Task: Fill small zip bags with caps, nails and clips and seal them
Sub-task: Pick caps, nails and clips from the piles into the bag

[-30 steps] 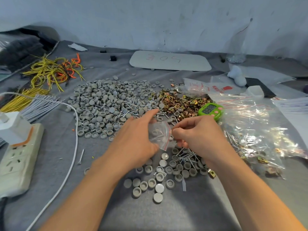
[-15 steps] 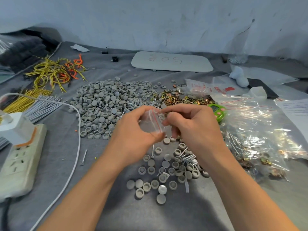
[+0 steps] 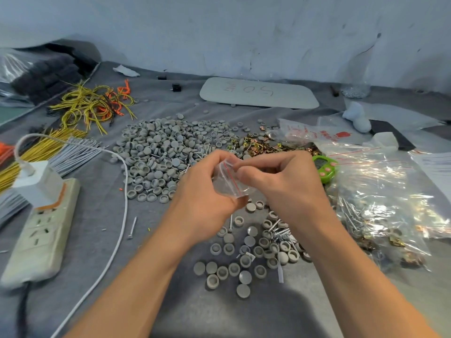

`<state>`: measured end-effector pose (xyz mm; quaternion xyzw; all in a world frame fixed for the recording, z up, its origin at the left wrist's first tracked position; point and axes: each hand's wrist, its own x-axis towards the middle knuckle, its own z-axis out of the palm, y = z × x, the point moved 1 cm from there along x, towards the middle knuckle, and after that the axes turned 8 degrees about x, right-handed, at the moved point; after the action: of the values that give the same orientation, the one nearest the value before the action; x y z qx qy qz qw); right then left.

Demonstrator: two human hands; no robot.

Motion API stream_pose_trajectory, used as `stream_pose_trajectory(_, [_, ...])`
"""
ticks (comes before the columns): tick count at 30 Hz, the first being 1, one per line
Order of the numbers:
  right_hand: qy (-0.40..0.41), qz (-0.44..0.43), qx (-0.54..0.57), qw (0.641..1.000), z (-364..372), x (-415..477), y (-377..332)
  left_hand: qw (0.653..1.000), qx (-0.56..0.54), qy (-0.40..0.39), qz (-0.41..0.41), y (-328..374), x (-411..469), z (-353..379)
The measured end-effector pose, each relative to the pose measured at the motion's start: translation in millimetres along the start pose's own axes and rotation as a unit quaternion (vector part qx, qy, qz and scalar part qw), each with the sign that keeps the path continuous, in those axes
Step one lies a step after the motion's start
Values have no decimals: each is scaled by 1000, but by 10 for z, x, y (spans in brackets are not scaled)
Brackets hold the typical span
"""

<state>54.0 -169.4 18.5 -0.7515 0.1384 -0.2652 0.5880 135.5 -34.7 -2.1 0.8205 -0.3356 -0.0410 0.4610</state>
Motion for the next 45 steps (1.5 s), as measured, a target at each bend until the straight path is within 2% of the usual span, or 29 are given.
stream_pose_trajectory(4, [102,12,31,994,-257,21,92,998,-45,33,-35,-23,1,-64])
stream_pose_trajectory(7, [135,65,-109,983,-485,0,246,987,-127,68,-68,-17,12,-150])
stream_pose_trajectory(9, [116,100,-211,965,-600,-3,328,972,-199,101,-75,12,25,-196])
stream_pose_trajectory(11, [65,129,-287,947,-653,-6,389,945,-280,151,-75,44,44,-236])
stream_pose_trajectory(14, [20,146,-352,924,-674,-15,445,910,-343,223,-60,76,76,-264])
stream_pose_trajectory(20, [-12,153,-412,898,-683,-10,487,914,-257,312,-12,143,71,-157])
stream_pose_trajectory(24, [1,139,-413,900,-716,42,534,917,-220,325,-69,58,142,-125])
stream_pose_trajectory(27, [-11,138,-431,892,-671,58,571,936,-137,321,-47,41,111,-102])
stream_pose_trajectory(30, [-18,137,-445,885,-641,80,547,937,-39,347,-5,33,53,-159])
stream_pose_trajectory(33, [-5,120,-450,885,-630,81,545,951,78,298,-7,26,46,-106])
stream_pose_trajectory(35, [10,108,-430,896,-593,73,558,969,145,198,-39,19,47,-8])
stream_pose_trajectory(38, [4,124,-428,895,-537,86,549,979,180,60,-70,-15,34,148])
stream_pose_trajectory(41, [-12,146,-435,888,-502,103,526,979,187,32,-70,-45,31,217])
stream_pose_trajectory(45, [-8,145,-448,882,-464,114,485,975,202,35,-84,-95,67,196])
